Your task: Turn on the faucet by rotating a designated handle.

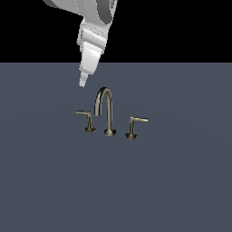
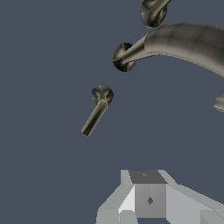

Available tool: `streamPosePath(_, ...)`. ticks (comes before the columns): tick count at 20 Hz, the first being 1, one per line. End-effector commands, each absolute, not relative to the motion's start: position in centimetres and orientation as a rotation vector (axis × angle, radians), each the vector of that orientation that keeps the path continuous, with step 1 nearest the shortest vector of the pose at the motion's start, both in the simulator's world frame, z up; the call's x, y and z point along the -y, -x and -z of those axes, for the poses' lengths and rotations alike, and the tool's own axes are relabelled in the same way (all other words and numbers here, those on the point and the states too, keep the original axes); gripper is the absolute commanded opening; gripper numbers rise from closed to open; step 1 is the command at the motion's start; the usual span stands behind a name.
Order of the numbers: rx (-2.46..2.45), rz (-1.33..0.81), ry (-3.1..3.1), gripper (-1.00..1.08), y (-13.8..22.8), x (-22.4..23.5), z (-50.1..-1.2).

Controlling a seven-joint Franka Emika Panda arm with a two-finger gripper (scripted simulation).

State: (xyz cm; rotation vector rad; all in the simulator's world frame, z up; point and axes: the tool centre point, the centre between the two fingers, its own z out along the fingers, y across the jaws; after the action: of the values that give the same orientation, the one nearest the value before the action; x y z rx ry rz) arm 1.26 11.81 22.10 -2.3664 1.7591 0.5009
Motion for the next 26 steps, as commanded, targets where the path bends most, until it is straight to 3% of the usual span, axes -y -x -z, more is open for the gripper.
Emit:
streamPosePath(1, -1.87, -0.476, 2.319, -1.0, -2.3, -12.0, -20.2)
streamPosePath(14, -2.338, -0.21, 2.06, -1.0, -7.0, -12.9, -12.1)
streamPosePath(26, -2.487, -0.014, 1.919, -1.0, -9.1, -13.6, -9.3)
